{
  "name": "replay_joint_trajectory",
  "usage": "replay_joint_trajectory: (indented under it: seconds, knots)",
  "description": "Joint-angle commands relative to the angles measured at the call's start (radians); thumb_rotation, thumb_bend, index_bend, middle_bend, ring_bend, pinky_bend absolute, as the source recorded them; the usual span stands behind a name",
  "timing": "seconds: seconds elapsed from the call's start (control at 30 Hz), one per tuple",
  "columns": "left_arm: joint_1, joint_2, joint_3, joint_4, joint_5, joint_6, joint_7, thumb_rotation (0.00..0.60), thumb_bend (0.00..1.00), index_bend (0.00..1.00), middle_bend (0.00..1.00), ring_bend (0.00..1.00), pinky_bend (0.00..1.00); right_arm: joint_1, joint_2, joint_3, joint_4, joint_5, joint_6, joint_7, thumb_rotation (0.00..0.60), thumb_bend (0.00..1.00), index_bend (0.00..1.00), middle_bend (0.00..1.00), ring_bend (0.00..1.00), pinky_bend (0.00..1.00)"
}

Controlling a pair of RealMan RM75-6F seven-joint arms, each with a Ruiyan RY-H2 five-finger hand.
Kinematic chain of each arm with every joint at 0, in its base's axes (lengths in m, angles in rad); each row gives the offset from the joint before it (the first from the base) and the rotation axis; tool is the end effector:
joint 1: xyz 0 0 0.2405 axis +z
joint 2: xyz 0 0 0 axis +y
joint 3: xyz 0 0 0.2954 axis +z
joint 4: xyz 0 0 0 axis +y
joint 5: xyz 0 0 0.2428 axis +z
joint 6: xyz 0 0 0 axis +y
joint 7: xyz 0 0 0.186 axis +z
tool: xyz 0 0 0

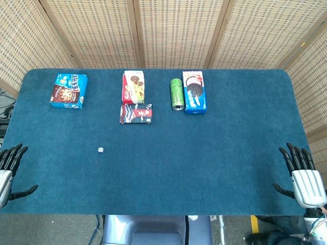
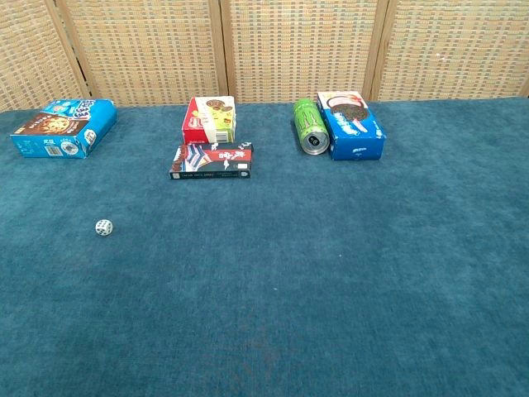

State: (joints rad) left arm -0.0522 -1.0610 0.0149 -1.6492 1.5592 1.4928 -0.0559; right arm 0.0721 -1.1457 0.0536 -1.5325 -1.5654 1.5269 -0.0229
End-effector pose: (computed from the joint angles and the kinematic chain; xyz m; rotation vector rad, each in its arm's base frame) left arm -0.3587 0.2006 0.1494 -1.4321 -0.9714 -0.8998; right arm -0.3626 -0.2257 0.1477 1.4263 -0.7932 0.9014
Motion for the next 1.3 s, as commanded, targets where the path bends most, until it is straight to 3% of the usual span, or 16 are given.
replay_joint_trajectory:
  seconds: [0.03,0.4,0.47,0.57,0.67,0.77,0.83,0.9,1.07,1.3]
  knots:
    - [0.001,0.0,0.0,0.0,-0.001,0.001,0.0,0.6,0.0,0.0,0.0,0.0,0.0,0.0,0.0,0.0,-0.001,0.0,0.0,0.0,0.6,0.0,0.02,0.0,0.0,0.0]
    - [-0.025,-0.013,-0.007,0.012,-0.017,-0.047,0.006,0.6,0.0,0.0,0.0,0.0,0.0,-0.003,-0.003,0.003,-0.002,0.001,0.008,0.002,0.6,0.0,0.02,0.0,0.0,0.0]
    - [-0.054,-0.029,-0.024,0.028,-0.044,-0.094,0.005,0.6,0.0,0.0,0.0,0.0,0.0,-0.002,-0.003,0.003,-0.001,0.003,0.007,0.003,0.6,0.0,0.02,0.0,0.0,0.0]
    - [-0.151,-0.064,-0.076,0.078,-0.142,-0.261,0.005,0.6,0.0,0.0,0.0,0.0,0.0,-0.001,-0.004,0.003,0.0,0.003,0.005,0.006,0.6,0.0,0.02,0.0,0.0,0.0]
    - [-0.244,-0.117,-0.121,0.153,-0.201,-0.395,-0.005,0.6,0.11,0.05,0.0,0.0,0.0,-0.001,-0.004,0.005,0.0,0.009,0.003,0.012,0.6,0.0,0.02,0.0,0.0,0.0]
    - [-0.331,-0.188,-0.142,0.252,-0.227,-0.522,-0.041,0.6,0.2,0.16,0.0,0.0,0.0,0.0,-0.003,0.006,-0.001,0.012,-0.001,0.015,0.6,0.0,0.02,0.0,0.0,0.0]
    - [-0.372,-0.225,-0.144,0.301,-0.233,-0.584,-0.057,0.6,0.25,0.3,0.0,0.0,0.0,0.0,-0.003,0.006,-0.001,0.011,0.0,0.014,0.6,0.0,0.02,0.0,0.0,0.0]
    - [-0.411,-0.267,-0.148,0.347,-0.239,-0.643,-0.084,0.6,0.29,0.34,0.0,0.0,0.0,0.0,-0.003,0.006,-0.001,0.012,-0.001,0.015,0.6,0.0,0.02,0.0,0.0,0.0]
    - [-0.47,-0.343,-0.158,0.411,-0.256,-0.705,-0.088,0.6,0.35,0.34,0.0,0.0,0.0,0.0,-0.003,0.006,0.0,0.017,-0.006,0.02,0.6,0.0,0.02,0.0,0.0,0.0]
    - [-0.507,-0.387,-0.167,0.41,-0.299,-0.715,-0.006,0.6,0.35,0.34,0.0,0.0,0.0,0.001,-0.001,0.006,-0.001,0.019,-0.01,0.03,0.6,0.0,0.02,0.0,0.0,0.0]
